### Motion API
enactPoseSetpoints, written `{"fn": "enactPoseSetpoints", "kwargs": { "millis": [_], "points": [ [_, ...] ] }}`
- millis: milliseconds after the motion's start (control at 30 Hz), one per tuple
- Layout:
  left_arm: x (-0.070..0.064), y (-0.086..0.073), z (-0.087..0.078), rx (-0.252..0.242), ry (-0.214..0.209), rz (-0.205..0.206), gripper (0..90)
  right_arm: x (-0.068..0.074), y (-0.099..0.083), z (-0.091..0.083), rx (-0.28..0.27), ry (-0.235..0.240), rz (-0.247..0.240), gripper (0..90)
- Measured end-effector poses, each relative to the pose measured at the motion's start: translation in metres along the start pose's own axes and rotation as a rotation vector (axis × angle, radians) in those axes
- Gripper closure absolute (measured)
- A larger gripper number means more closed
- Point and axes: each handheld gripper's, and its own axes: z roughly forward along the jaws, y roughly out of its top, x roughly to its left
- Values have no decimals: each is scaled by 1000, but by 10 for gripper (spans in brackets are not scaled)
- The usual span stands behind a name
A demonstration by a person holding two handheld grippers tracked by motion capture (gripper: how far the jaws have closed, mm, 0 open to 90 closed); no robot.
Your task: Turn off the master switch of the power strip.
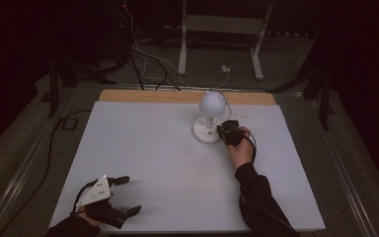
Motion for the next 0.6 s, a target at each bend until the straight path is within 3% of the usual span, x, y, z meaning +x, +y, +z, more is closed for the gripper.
{"fn": "enactPoseSetpoints", "kwargs": {
  "millis": [100,300,600],
  "points": [
    [0,0,0,4,2,1,9,-1,-2,1,-4,5,15,900],
    [0,0,0,2,2,1,9,0,-2,1,-3,-3,-3,900],
    [0,0,1,4,2,-1,9,-2,0,1,15,5,32,900]
  ]
}}
